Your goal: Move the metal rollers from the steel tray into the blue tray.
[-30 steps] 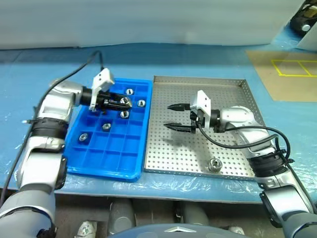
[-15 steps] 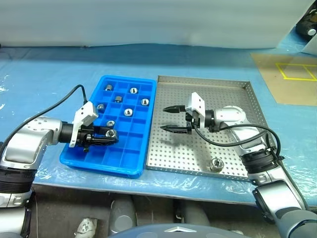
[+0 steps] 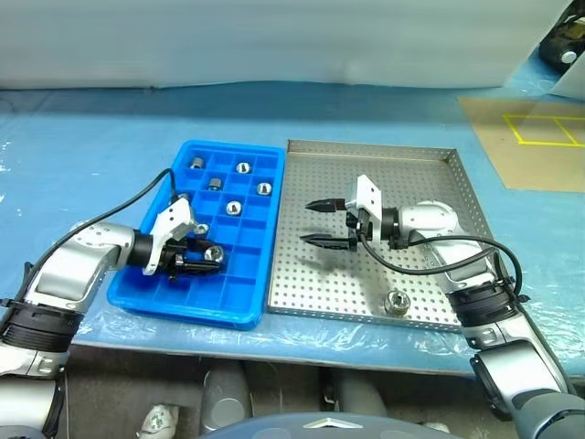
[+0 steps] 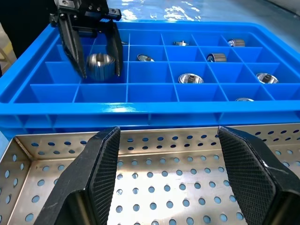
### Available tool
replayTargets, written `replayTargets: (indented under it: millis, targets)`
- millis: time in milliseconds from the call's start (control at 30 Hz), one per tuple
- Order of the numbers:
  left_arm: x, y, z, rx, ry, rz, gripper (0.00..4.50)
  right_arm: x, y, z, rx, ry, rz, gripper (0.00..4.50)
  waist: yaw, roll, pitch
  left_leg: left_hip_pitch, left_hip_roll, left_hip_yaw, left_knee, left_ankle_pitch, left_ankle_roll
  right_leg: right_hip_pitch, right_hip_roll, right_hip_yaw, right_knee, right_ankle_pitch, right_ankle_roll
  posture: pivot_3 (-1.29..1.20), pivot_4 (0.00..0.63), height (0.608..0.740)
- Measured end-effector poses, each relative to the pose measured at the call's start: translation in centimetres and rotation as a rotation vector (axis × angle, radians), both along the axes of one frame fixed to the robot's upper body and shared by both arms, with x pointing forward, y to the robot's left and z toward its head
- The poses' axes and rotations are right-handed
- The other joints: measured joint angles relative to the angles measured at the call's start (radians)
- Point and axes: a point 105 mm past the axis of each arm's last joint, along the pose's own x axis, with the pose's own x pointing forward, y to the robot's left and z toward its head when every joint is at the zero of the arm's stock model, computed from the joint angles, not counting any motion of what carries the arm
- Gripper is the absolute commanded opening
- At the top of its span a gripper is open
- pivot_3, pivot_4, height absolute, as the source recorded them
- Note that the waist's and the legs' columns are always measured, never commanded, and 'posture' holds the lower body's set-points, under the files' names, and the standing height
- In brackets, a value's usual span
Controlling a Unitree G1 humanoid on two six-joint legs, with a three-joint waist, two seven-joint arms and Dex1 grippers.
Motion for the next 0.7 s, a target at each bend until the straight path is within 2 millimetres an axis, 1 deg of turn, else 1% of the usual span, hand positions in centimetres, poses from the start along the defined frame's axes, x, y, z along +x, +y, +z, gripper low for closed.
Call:
replayTargets:
  millis: [33,100,200,300,367,400,467,533,567,600,633,667,700]
  targets:
    - [0.0,0.0,-0.1,0.006,-0.007,-0.006,3.96,0.0,0.0,0.0,0.0,0.001,-0.003,3.38,-0.002,0.0,0.0,0.001,0.0,0.0,0.0,0.0,0.0,0.0,0.0,0.0,0.001,0.0,0.0,-0.01,0.15,0.74]
    - [0.1,0.1,-0.2,0.012,-0.003,-0.022,3.96,0.1,-0.1,0.0,0.001,0.002,-0.007,3.38,-0.004,0.0,0.0,0.004,0.0,0.0,-0.001,0.0,0.0,0.001,0.0,0.001,0.005,0.0,0.0,-0.01,0.15,0.74]
    - [0.7,0.5,0.2,-0.002,0.012,-0.005,3.96,0.0,-0.1,0.1,0.001,0.001,-0.007,3.38,-0.009,0.0,0.0,0.006,0.001,-0.002,-0.001,0.001,-0.003,0.0,0.0,0.001,0.009,0.001,-0.002,-0.01,0.15,0.74]
    - [1.5,1.6,1.0,0.011,0.015,0.023,3.96,0.1,-0.3,0.0,-0.002,0.001,-0.015,3.38,-0.012,0.0,0.0,0.006,0.001,-0.005,-0.001,0.002,-0.003,0.0,0.001,0.001,0.009,0.0,0.0,-0.02,0.15,0.74]
    - [3.6,3.0,3.4,0.02,-0.058,0.098,3.96,0.1,-0.6,0.1,-0.007,-0.002,-0.023,3.38,-0.007,-0.002,0.001,0.004,0.002,-0.008,-0.002,0.002,-0.004,0.0,0.001,0.0,0.009,0.001,-0.001,-0.05,0.15,0.74]
    - [4.8,3.5,5.3,0.007,-0.111,0.129,3.96,0.2,-0.8,0.1,-0.011,-0.004,-0.031,3.38,-0.003,-0.002,0.001,0.003,0.002,-0.008,-0.001,0.003,-0.005,0.0,0.001,0.0,0.009,0.001,-0.001,-0.06,0.15,0.74]
    - [6.5,3.6,9.3,-0.027,-0.227,0.148,3.96,0.4,-1.4,0.4,-0.012,-0.014,-0.052,3.38,0.004,-0.002,0.001,0.003,0.0,-0.008,-0.001,0.004,-0.008,0.002,0.0,0.0,0.008,0.001,-0.001,-0.09,0.15,0.74]
    - [7.8,3.0,12.0,-0.052,-0.315,0.133,3.96,0.6,-2.2,0.7,-0.018,-0.027,-0.085,3.38,0.006,-0.001,0.001,0.004,-0.004,-0.007,0.0,0.005,-0.009,0.004,0.0,0.0,0.008,0.001,-0.001,-0.11,0.15,0.74]
    - [8.3,2.4,12.6,-0.061,-0.339,0.111,3.96,0.7,-2.7,0.9,-0.023,-0.033,-0.102,3.38,0.006,-0.001,0.001,0.004,-0.005,-0.006,0.0,0.005,-0.009,0.005,-0.002,0.001,0.007,0.003,-0.005,-0.14,0.15,0.74]
    - [9.0,1.2,12.7,-0.069,-0.343,0.076,3.96,0.8,-3.4,1.0,-0.024,-0.041,-0.13,3.38,0.008,-0.001,0.0,0.003,-0.005,-0.006,0.001,0.005,-0.009,0.006,-0.002,0.001,0.005,0.004,-0.006,-0.16,0.15,0.74]
    - [9.2,0.6,12.4,-0.07,-0.338,0.055,3.96,0.8,-3.7,1.1,-0.026,-0.045,-0.142,3.38,0.006,0.0,0.0,0.002,-0.005,-0.006,0.001,0.006,-0.01,0.006,-0.002,0.001,0.004,0.004,-0.006,-0.18,0.15,0.74]
    - [9.7,-0.7,11.6,-0.072,-0.314,0.017,3.96,0.7,-4.3,1.1,-0.032,-0.049,-0.166,3.38,0.005,-0.001,0.0,0.001,-0.005,-0.006,0.002,0.005,-0.008,0.006,-0.002,0.0,0.002,0.003,-0.005,-0.21,0.15,0.74]
    - [9.8,-1.4,11.0,-0.072,-0.296,-0.006,3.96,0.6,-4.6,1.2,-0.033,-0.05,-0.177,3.38,0.002,-0.001,0.0,-0.001,-0.004,-0.007,0.002,0.004,-0.006,0.005,-0.001,0.0,0.001,0.003,-0.004,-0.23,0.15,0.74]
